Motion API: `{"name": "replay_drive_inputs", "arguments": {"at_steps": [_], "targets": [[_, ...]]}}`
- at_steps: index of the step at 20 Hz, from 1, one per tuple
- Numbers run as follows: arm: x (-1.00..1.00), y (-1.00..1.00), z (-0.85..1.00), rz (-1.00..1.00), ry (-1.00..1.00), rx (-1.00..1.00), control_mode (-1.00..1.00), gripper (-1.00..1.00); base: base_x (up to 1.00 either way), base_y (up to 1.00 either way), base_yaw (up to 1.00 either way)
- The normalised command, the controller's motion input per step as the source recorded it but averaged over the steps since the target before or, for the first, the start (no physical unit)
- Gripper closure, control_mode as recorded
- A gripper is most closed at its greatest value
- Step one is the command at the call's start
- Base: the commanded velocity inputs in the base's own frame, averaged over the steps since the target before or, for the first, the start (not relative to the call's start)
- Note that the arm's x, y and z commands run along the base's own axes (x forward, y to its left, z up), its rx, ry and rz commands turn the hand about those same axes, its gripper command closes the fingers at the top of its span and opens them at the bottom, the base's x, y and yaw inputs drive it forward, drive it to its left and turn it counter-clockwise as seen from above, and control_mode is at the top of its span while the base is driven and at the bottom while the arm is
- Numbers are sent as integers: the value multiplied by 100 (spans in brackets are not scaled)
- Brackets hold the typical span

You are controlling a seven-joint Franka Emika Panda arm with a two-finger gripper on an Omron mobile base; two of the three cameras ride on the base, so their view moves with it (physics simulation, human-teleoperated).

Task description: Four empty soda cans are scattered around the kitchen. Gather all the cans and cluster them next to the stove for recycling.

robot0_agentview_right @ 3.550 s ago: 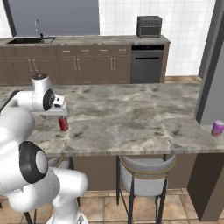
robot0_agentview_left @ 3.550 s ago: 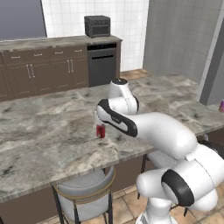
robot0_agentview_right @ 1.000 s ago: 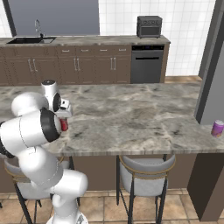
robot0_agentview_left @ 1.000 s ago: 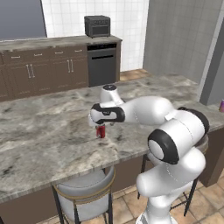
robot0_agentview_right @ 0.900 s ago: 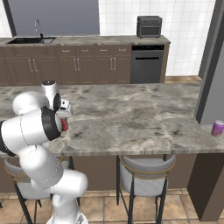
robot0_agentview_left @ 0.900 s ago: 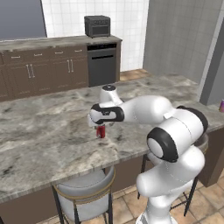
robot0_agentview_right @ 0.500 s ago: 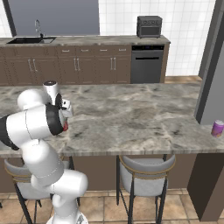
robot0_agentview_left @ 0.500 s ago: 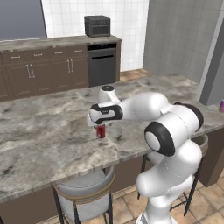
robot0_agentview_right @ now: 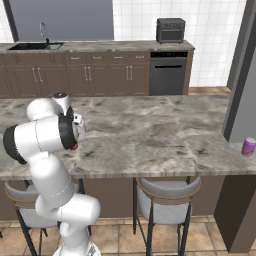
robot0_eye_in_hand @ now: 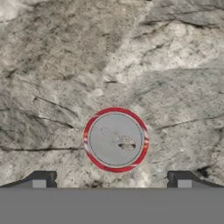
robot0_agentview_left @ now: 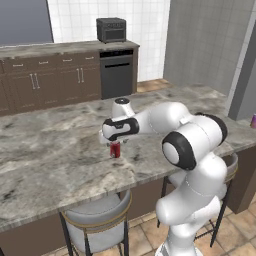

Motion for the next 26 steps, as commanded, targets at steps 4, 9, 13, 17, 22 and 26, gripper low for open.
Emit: {"name": "replay_drive_inputs", "arguments": {"at_steps": [4, 9, 13, 17, 22, 26], "targets": [[15, 1, -14, 0, 1, 0, -100, -100, 0, 0, 0], [18, 1, -17, 0, 3, 0, -100, -100, 0, 0, 0], [16, 4, -15, 0, 2, 0, -100, -100, 0, 0, 0], [12, 3, -16, 0, 1, 0, -100, 100, 0, 0, 0], [4, 0, -3, 0, 0, 0, -100, 100, 0, 0, 0], [-24, 0, 15, 0, -2, 2, -100, 100, 0, 0, 0]]}}
